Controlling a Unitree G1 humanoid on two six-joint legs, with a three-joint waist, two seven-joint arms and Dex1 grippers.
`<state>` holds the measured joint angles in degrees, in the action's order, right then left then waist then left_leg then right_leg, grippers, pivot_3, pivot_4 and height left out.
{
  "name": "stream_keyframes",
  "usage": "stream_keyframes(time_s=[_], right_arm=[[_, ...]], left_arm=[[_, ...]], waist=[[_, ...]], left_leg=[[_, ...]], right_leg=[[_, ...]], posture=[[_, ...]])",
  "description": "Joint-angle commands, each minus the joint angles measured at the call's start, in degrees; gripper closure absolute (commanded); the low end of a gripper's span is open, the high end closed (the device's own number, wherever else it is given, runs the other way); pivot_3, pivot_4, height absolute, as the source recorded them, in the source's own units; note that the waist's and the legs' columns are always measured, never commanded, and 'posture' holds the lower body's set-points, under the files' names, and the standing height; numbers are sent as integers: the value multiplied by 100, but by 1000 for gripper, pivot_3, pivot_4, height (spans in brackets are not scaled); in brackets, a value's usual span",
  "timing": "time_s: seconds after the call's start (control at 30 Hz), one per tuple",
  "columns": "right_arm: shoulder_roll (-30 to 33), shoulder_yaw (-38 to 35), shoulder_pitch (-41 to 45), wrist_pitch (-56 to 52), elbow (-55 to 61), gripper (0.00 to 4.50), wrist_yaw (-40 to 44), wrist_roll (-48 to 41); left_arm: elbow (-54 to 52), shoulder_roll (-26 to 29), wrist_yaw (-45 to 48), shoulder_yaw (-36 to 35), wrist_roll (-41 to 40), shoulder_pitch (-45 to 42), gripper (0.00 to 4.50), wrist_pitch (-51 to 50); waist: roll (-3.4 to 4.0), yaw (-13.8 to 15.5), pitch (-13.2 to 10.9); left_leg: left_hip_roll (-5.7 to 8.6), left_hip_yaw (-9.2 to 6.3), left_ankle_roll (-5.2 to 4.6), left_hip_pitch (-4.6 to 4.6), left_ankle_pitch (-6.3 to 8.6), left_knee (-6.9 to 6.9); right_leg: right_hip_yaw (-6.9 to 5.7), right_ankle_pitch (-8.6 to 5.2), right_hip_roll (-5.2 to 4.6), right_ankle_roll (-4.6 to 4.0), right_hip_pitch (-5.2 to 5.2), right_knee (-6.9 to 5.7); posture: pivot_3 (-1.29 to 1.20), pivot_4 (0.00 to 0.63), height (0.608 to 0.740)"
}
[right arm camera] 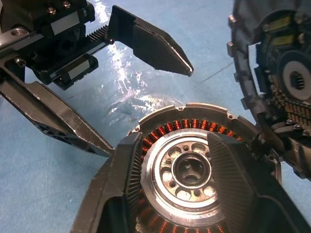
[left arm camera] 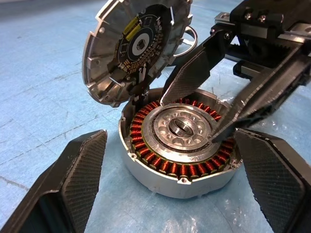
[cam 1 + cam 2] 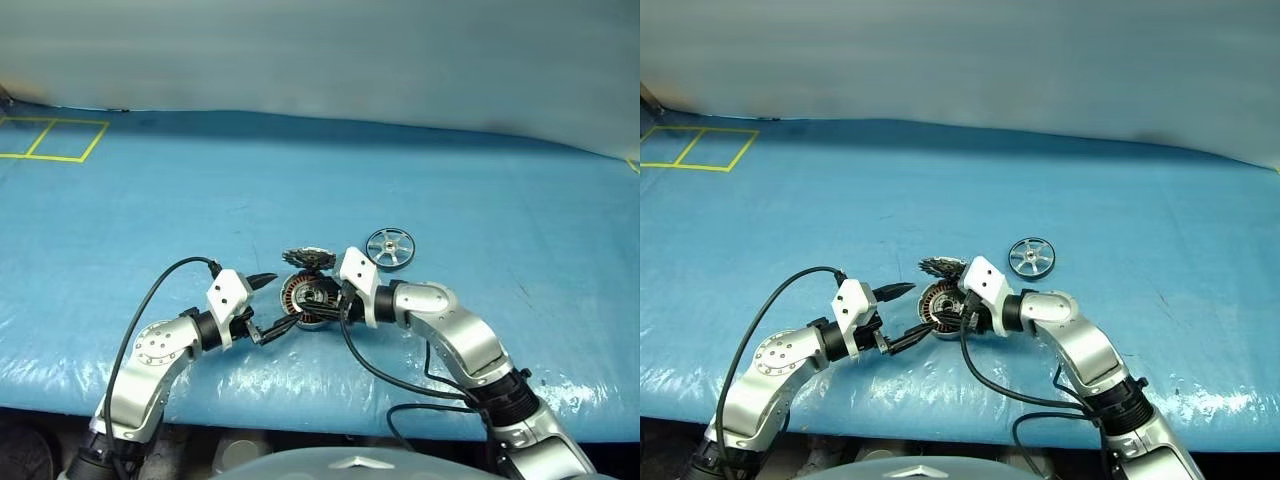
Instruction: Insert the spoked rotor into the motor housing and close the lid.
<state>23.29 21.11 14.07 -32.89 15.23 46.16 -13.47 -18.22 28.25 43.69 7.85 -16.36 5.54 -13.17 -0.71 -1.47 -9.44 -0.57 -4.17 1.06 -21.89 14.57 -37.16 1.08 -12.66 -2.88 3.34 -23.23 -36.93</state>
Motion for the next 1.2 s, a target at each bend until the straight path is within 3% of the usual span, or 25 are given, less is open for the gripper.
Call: stream_keyframes(time_s=[0.03, 0.13, 0.17, 0.63, 0.97, 1.2], right_arm=[[-71, -47, -87, 132, 19, 3401, -97, 5], [-150, -62, -98, 133, 8, 4415, -159, -27], [-166, -51, -96, 141, -12, 4465, -168, -17], [-474, 47, 53, 224, -604, 4465, -621, 342], [-39, 706, -71, 574, -1015, 4465, -630, 1230], [-498, -329, -281, 190, -118, 4465, -247, -344]], left_arm=[[-121, -22, -11, -9, 4, -48, 0, 83], [-123, -24, -5, -5, -5, -43, 0, 74], [-119, -23, -4, -5, -3, -46, 0, 73], [-41, -30, 7, 19, 38, -99, 0, 103], [-11, -58, 5, 8, 62, -83, 0, 144], [25, -58, 42, -7, 46, -93, 0, 169]], waist=[[0, 4, 0], [0, -2, 0], [0, -9, 0], [0, -9, 0], [7, -3, 27], [13, 9, 39]], left_leg=[[0, 0, 0, 0, 0, 0], [0, -1, 0, 0, 0, 0], [0, 1, 0, 0, 0, 0], [-1, 1, 0, 0, 0, 0], [0, -1, 0, 35, 0, -3], [0, -6, 0, 33, 0, -4]], right_leg=[[0, 0, 0, 0, 0, 0], [0, 0, 0, 0, -1, -1], [1, 0, 0, 0, -2, -1], [1, 1, 1, 1, -3, -3], [1, -16, 1, -20, 38, 1], [0, -16, 1, -20, 39, 3]], posture=[[0, 150, 740], [0, 150, 740], [0, 150, 740], [0, 150, 740], [0, 150, 740], [0, 150, 740]])
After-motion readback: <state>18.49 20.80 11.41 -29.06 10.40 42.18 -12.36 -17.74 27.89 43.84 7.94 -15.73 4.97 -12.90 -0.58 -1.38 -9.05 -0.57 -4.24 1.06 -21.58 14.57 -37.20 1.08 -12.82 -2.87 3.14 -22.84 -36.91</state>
